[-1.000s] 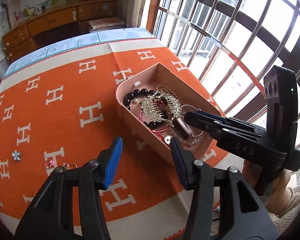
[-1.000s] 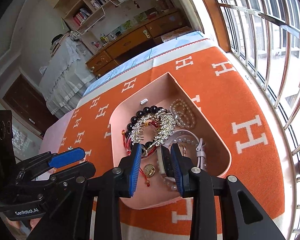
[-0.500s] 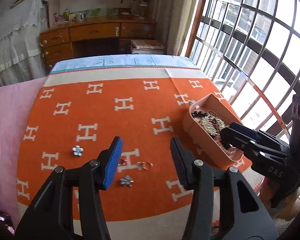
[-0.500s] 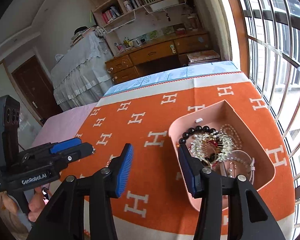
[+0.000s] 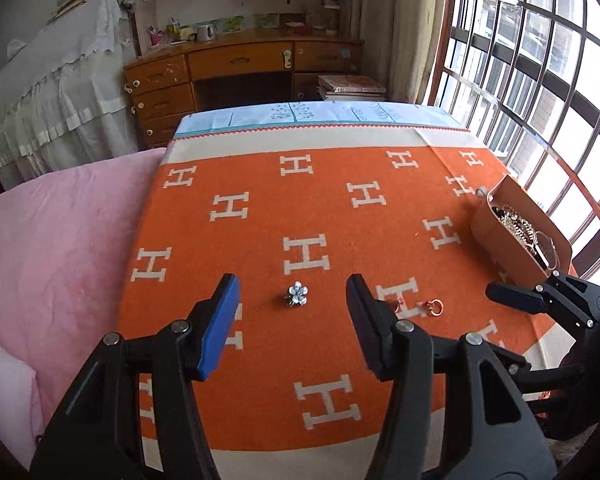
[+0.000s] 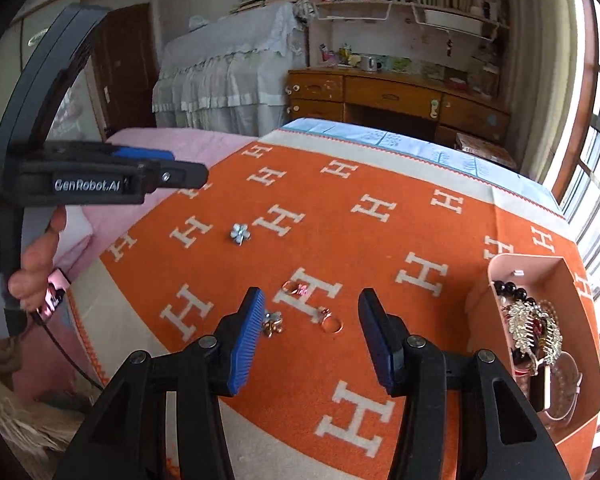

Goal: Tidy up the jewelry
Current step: 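Grasp a blue flower brooch with the right tool while the left tool grasps the other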

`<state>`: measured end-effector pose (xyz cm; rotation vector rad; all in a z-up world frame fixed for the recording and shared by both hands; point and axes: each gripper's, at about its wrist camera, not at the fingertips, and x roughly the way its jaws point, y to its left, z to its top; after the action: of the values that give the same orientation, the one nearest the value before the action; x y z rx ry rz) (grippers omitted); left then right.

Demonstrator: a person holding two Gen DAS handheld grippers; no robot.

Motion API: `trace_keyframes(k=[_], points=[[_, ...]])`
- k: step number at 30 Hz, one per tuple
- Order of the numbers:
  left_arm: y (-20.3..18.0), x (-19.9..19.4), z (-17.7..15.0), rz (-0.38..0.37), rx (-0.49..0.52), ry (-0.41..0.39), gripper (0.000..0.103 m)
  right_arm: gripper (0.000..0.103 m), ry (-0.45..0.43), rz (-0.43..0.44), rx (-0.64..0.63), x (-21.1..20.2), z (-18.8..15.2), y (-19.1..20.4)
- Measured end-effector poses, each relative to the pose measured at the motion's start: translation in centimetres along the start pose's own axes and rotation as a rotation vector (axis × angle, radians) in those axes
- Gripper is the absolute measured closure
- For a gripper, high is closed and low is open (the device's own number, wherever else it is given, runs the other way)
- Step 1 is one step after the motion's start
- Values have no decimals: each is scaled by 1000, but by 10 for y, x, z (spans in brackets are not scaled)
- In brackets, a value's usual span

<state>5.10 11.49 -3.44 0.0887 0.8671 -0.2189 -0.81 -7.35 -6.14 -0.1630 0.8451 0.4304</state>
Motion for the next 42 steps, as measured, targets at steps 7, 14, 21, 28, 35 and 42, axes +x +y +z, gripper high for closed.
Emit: trace_keyframes(k=[7, 14, 21, 28, 35, 42], points=[[7, 50, -20, -28, 64, 84, 50, 55, 118, 29, -63, 57, -20, 23], [10, 77, -27, -78, 136, 115, 50, 75, 172, 32, -63, 89, -19, 29], [10, 99, -25, -93, 189, 128, 53, 83, 159, 39, -39, 98, -13, 21], [21, 111, -16, -123, 178, 104, 62, 83, 150, 63, 4, 97, -13, 14], [23, 116, -12, -142, 161, 87, 66, 83, 143, 76, 24, 96, -13, 11], [13, 115, -12, -129, 180, 65, 85, 83, 139, 85, 38, 95, -15, 10]])
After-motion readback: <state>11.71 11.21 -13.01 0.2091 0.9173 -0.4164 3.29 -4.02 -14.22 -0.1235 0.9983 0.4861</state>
